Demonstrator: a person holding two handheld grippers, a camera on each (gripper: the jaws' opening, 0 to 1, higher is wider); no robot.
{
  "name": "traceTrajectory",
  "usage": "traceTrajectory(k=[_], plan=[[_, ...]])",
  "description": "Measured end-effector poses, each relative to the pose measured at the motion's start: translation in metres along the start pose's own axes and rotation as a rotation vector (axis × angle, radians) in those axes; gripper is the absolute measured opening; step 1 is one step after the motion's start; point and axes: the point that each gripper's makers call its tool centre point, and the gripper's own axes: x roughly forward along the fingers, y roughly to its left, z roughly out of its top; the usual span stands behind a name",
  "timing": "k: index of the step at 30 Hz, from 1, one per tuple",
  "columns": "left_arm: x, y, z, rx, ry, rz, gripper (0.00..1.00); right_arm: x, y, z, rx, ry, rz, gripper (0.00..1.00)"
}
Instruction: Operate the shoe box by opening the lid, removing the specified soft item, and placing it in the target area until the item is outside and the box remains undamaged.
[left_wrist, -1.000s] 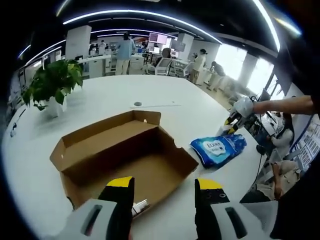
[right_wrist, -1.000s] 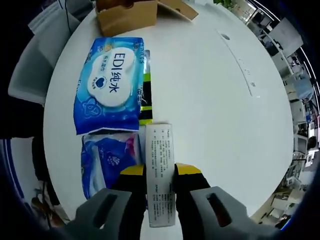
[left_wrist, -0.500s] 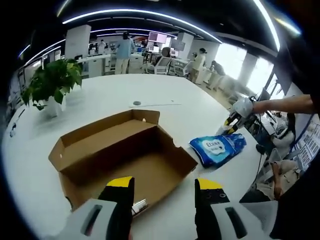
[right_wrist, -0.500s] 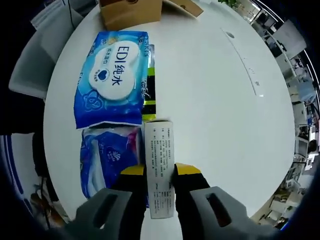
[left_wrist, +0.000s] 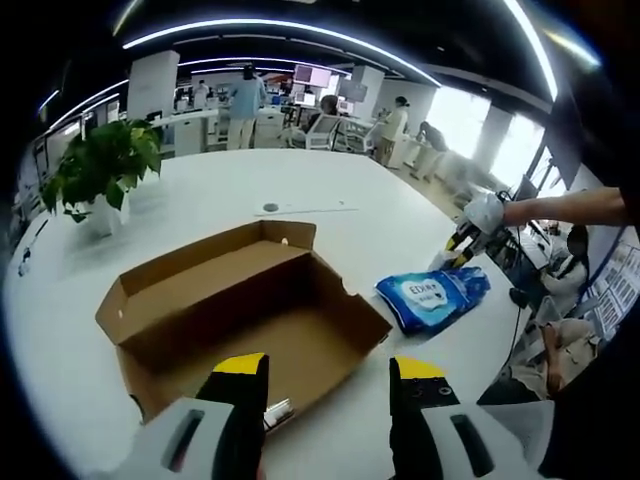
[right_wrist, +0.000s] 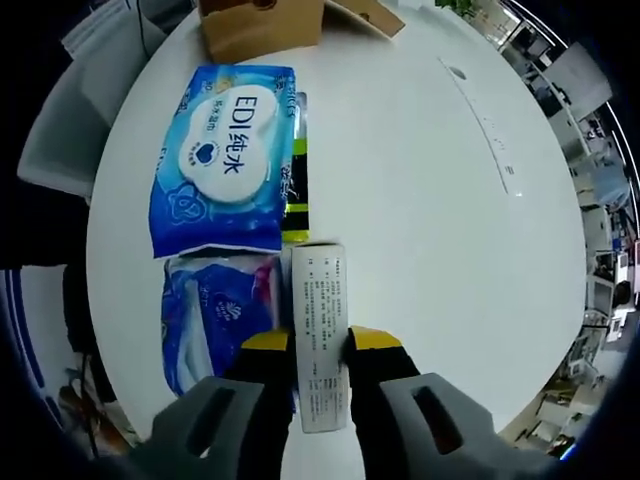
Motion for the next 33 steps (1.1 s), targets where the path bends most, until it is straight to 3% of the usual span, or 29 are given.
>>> traceTrajectory(k=[19, 28, 33], plan=[[-0.009, 0.0, 0.0, -0.009, -0.039, -0.032, 0.49, -0.033, 0.004, -0.007, 0.123, -0.011, -0.051, 0.2], [-0.016, 0.003, 0.0, -0.002, -0.055, -0.051, 0.49, -0.054, 0.001, -0.004, 0.287, -0.069, -0.101, 0.2], [-0.023, 0.008, 0.0, -0.016, -0.073, -0.056, 0.49, -0.067, -0.005, 0.005, 0.428, -0.158, -0.136, 0.2]])
